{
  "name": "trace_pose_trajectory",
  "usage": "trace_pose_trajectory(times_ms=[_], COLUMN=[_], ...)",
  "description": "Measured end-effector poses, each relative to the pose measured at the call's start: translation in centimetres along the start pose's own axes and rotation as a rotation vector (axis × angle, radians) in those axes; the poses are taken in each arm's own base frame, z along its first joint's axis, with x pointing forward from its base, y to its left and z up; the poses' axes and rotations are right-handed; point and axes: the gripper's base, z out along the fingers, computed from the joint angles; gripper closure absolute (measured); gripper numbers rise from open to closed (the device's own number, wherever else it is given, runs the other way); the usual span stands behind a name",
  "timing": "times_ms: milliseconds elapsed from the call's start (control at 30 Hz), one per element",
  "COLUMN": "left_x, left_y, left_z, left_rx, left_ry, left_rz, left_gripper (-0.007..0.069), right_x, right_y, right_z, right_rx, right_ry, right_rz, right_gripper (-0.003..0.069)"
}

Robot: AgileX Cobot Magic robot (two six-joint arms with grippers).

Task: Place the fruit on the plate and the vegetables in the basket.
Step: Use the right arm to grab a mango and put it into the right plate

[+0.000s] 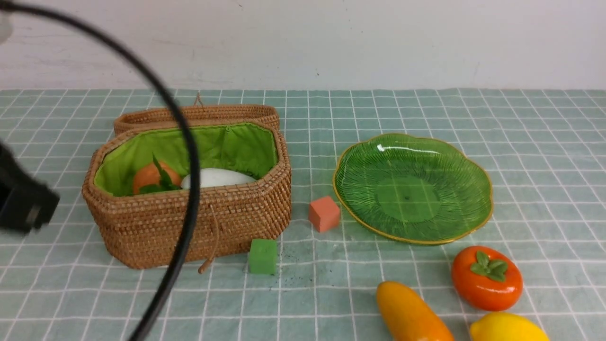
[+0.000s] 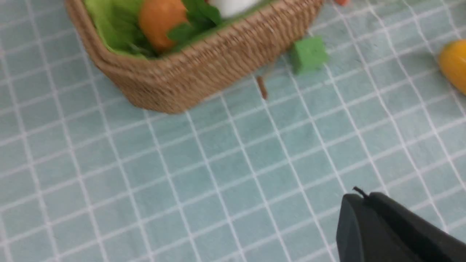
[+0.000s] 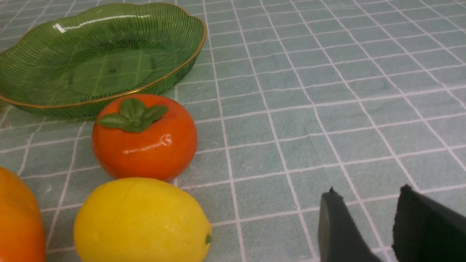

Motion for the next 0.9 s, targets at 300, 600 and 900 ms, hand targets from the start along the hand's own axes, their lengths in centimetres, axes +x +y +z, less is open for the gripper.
trace_pose_trajectory(times_ms=[300,600,900], left_x=[6.0,7.2,7.3], left_y=[-0.3,0.0,0.0], left_z=[1.5,2.6,2.7], left_rx=[0.074,0.066,0.065], left_ry=[-0.387,-0.396,-0.392], left_rz=[-0.078,-0.085,-0.084], left_gripper=[0.0638,0.0638,0.0638], right_x=[0.0,0.0,0.0], right_y=[0.0,0.0,0.0], right_z=[0.0,0.0,0.0], right_rx=[0.000,0.000,0.000], right_ry=[0.000,0.000,0.000], right_rz=[0.000,0.000,0.000], right_gripper=[0.0419,0.0419,0.0419])
